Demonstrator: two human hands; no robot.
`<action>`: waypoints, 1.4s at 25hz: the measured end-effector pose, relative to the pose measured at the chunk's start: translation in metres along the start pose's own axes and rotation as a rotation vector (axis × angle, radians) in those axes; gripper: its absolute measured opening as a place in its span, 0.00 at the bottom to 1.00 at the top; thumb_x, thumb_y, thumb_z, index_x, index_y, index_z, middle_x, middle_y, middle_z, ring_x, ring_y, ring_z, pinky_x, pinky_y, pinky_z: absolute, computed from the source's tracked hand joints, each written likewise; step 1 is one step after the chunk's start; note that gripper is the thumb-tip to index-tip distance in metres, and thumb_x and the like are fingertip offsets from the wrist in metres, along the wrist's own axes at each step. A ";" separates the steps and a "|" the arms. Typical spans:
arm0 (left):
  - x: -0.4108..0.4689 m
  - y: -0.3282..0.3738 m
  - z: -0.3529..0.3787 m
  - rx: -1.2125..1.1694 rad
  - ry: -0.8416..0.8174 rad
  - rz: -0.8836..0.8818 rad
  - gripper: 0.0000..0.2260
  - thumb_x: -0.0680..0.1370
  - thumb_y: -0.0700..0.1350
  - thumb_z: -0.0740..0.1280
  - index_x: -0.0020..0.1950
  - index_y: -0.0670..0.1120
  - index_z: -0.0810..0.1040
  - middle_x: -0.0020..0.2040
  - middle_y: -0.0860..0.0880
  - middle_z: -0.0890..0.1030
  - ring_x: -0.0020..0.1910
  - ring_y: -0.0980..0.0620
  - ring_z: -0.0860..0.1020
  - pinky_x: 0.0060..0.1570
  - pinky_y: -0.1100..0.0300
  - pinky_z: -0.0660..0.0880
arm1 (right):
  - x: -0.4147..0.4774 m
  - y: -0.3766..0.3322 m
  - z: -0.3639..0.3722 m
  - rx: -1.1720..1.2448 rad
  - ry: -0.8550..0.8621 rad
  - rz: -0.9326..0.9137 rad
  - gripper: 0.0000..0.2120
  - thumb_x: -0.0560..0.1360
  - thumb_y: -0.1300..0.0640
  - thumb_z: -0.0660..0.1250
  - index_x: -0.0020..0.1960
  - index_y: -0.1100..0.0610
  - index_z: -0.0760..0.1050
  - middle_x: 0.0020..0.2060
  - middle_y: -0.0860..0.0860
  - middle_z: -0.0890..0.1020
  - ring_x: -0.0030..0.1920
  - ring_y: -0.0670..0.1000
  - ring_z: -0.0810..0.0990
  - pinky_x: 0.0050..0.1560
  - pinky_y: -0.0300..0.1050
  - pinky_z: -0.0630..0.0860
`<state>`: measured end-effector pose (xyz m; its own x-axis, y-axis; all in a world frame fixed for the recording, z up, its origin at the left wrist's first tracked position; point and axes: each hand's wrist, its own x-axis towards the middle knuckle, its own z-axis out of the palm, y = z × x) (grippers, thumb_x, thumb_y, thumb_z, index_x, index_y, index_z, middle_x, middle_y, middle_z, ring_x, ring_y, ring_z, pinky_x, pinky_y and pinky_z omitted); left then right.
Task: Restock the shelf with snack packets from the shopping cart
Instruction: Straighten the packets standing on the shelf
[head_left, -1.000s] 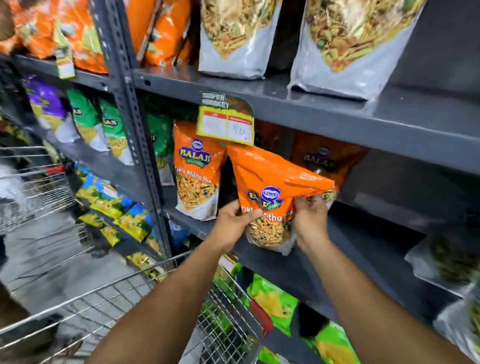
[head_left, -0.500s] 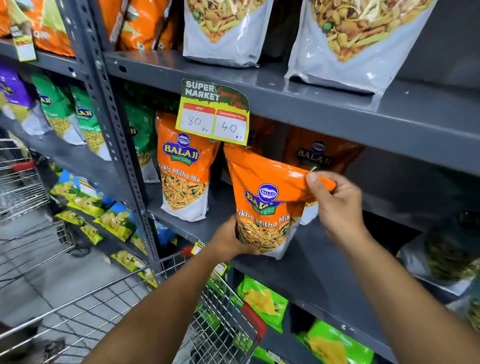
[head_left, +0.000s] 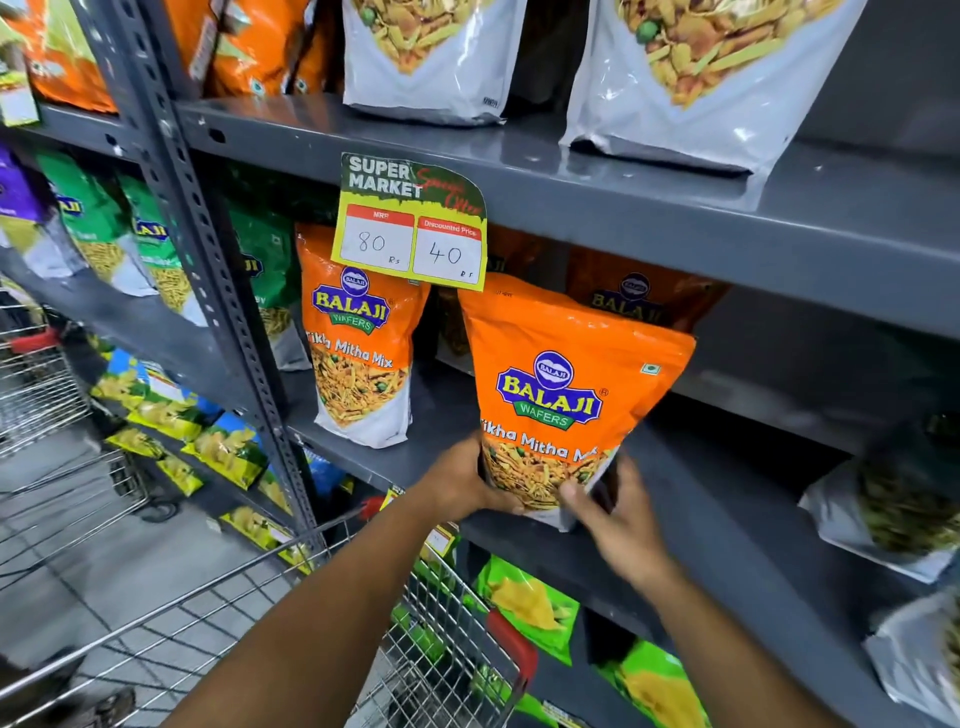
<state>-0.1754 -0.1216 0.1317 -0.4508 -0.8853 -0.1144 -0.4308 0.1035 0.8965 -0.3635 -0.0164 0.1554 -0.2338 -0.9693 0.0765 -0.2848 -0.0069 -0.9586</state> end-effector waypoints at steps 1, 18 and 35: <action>0.000 0.002 0.000 0.010 0.000 0.002 0.38 0.52 0.53 0.81 0.60 0.53 0.72 0.58 0.53 0.82 0.58 0.53 0.79 0.60 0.46 0.76 | -0.004 0.010 0.005 -0.085 -0.034 0.030 0.32 0.65 0.43 0.73 0.65 0.44 0.64 0.59 0.39 0.76 0.63 0.46 0.75 0.60 0.44 0.72; -0.111 0.002 0.077 0.014 0.575 0.328 0.36 0.54 0.70 0.74 0.55 0.55 0.67 0.56 0.46 0.72 0.59 0.45 0.73 0.63 0.57 0.68 | -0.114 0.048 -0.057 -0.079 0.443 0.015 0.36 0.65 0.30 0.64 0.69 0.42 0.61 0.68 0.50 0.71 0.69 0.47 0.70 0.69 0.41 0.65; -0.034 0.154 0.314 -0.163 -0.351 0.225 0.32 0.58 0.26 0.77 0.55 0.48 0.71 0.50 0.54 0.81 0.44 0.69 0.80 0.43 0.72 0.76 | -0.176 0.110 -0.274 -0.005 0.387 0.053 0.32 0.68 0.49 0.74 0.69 0.47 0.66 0.65 0.39 0.75 0.67 0.41 0.73 0.66 0.42 0.70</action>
<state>-0.4717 0.0663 0.1394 -0.7690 -0.6388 -0.0220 -0.1754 0.1778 0.9683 -0.6081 0.2204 0.1118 -0.5816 -0.8037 0.1257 -0.2671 0.0427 -0.9627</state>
